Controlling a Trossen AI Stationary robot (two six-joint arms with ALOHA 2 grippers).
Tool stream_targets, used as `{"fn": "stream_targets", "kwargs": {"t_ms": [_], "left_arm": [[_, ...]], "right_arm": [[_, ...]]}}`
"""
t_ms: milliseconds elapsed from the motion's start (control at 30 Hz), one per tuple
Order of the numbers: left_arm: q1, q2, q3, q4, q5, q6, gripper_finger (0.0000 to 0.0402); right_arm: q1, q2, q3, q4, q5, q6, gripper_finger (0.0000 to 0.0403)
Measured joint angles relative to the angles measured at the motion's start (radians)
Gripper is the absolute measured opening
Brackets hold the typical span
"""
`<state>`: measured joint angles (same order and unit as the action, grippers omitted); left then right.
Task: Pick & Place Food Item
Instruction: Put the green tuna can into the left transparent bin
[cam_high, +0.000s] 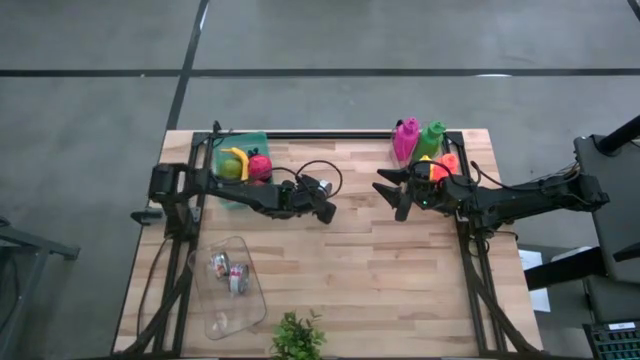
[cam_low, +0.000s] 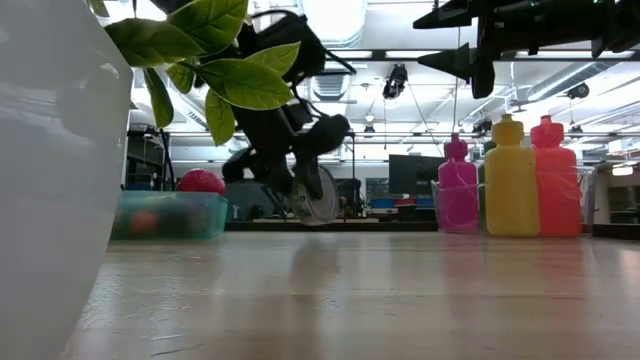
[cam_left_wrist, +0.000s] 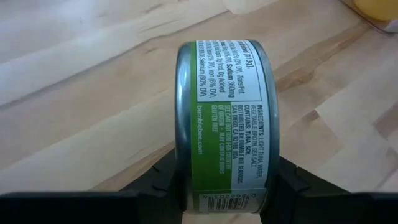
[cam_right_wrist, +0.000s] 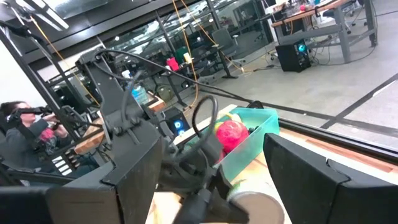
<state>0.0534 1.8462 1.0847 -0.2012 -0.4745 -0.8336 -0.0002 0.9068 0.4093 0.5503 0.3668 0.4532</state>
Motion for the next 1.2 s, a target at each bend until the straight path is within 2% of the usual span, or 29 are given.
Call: {"fn": "stream_targets", "kwargs": {"t_ms": [200,367,600,767,967,1200], "left_arm": [[-0.02,-0.098,0.029,-0.142,0.024,0.0,0.0153],[-0.058,-0.22,0.057,-0.285,0.025,-0.002,0.0141],[-0.129,-0.405,0.057,-0.439,0.023,-0.044,0.0143],[-0.186,-0.494,0.057,-0.574,0.023,-0.148,0.0147],[-0.259,-0.544,0.062,-0.744,0.032,-0.361,0.014],[-0.335,-0.569,0.107,-0.904,0.163,-0.597,0.0146]], "right_arm": [[0.0,0.0,0.0,-0.007,0.0,0.0,0.0276],[0.0,0.0,0.0,-0.022,0.0,0.0,0.0276],[0.0,0.0,0.0,-0.024,0.0,0.0,0.0276],[0.0,0.0,0.0,-0.023,0.0,0.0,0.0276],[0.0,0.0,0.0,-0.022,0.0,0.0,0.0276],[0.0,0.0,0.0,-0.021,0.0,0.0,0.0276]]}}
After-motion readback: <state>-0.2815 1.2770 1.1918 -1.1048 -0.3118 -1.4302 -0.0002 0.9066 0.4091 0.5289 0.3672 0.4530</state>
